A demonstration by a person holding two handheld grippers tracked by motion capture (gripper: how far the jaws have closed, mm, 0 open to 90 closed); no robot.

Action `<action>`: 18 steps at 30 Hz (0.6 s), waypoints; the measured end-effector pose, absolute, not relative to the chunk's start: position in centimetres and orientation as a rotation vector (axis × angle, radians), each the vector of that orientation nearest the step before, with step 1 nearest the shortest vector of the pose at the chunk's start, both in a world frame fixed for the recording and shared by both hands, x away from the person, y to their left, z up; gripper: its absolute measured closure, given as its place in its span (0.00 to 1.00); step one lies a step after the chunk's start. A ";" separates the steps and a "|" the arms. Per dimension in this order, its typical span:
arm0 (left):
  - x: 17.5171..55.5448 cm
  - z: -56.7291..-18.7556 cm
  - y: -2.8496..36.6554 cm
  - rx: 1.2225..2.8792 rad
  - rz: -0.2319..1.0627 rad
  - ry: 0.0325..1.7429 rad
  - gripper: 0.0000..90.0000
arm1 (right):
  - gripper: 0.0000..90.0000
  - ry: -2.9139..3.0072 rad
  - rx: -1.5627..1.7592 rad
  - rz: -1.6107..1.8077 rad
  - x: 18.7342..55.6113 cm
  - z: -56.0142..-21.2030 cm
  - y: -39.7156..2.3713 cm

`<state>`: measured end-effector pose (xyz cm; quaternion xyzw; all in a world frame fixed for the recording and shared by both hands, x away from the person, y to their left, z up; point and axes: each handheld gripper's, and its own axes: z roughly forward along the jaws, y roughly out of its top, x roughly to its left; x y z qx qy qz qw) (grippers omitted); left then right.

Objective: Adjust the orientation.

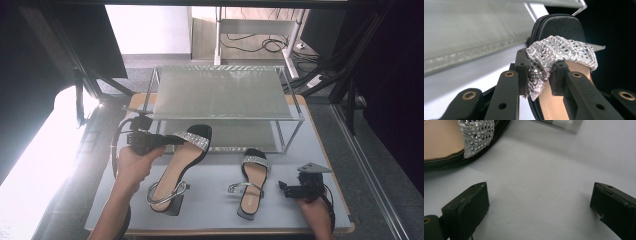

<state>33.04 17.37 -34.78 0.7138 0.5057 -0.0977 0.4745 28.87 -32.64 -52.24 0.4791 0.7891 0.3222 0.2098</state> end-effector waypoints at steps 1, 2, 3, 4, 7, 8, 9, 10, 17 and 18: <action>33.2 -34.3 17.4 1.742 -0.234 1.238 0.81 | 0.02 2.194 1.333 0.896 28.9 -52.2 -32.6; 33.4 -34.1 17.4 1.742 -0.230 1.238 0.81 | 0.02 2.194 1.333 0.896 28.9 -52.2 -32.6; 33.6 -33.7 17.4 1.741 -0.225 1.240 0.81 | 0.02 2.194 1.333 0.896 28.9 -52.2 -32.6; 33.8 -33.4 17.5 1.738 -0.224 1.242 0.81 | 0.02 2.194 1.333 0.896 28.9 -52.2 -32.6; 34.5 -32.6 17.4 1.731 -0.221 1.247 0.81 | 0.02 2.194 1.333 0.896 28.9 -52.2 -32.6; 34.8 -32.3 17.4 1.727 -0.219 1.251 0.81 | 0.02 2.194 1.332 0.896 28.9 -52.2 -32.6; 35.0 -32.1 17.3 1.728 -0.216 1.254 0.81 | 0.02 2.193 1.333 0.897 28.9 -52.2 -32.6; 35.3 -31.8 17.2 1.726 -0.214 1.261 0.81 | 0.02 2.194 1.332 0.896 28.9 -52.2 -32.6; 37.3 -30.6 16.7 1.716 -0.198 1.287 0.81 | 0.02 2.195 1.333 0.898 28.9 -52.2 -32.6; 37.6 -30.5 16.6 1.715 -0.195 1.293 0.81 | 0.02 2.195 1.333 0.898 28.9 -52.2 -32.6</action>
